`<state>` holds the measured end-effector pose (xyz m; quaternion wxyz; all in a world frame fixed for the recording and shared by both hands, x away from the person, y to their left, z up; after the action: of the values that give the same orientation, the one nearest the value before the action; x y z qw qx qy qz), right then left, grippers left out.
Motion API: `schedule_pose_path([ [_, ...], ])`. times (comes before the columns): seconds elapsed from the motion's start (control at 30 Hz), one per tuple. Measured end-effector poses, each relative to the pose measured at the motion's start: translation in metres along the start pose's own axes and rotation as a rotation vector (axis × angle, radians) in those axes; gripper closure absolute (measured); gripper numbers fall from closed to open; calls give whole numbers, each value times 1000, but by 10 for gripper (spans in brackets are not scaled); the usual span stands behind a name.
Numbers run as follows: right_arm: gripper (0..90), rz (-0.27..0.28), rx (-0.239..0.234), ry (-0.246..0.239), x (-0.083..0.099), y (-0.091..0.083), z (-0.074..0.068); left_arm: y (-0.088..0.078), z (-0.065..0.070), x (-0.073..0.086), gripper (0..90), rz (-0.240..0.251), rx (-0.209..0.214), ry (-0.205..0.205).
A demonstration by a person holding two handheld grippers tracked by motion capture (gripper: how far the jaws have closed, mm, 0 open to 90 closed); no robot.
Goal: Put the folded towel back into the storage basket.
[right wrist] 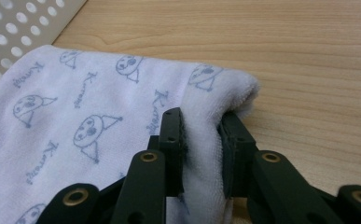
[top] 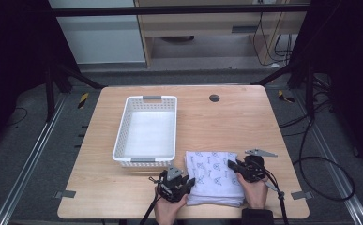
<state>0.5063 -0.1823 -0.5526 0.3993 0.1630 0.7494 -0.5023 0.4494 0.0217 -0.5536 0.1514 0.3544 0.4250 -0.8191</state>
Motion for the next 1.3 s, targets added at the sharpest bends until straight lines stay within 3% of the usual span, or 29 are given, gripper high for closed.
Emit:
schedule_pose_path([
  [0.2,752,26,26,-30,-5,-8,-6,-10,4,-6,749,35,14,13],
  [0.47,751,99,17,-50,-23,-29,-18,-32,14,-25,751,89,6,72],
  [0.83,752,187,27,-55,-51,-48,-28,-53,23,-54,750,121,-27,153],
  [1.3,751,262,43,-88,-85,-62,-41,-76,25,-84,751,169,-41,185],
])
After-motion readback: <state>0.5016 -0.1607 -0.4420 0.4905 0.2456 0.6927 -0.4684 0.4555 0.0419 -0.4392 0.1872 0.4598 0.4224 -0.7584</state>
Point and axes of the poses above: each handheld gripper's, and its own axes: y roughly forward along the jaws, x roughly out of its underside, z roughly to its right, the point moved 8 cm from there along y, roughly forward along the jaws, and after that the axes turned 9 degrees about -y, right-handed, at the moved point
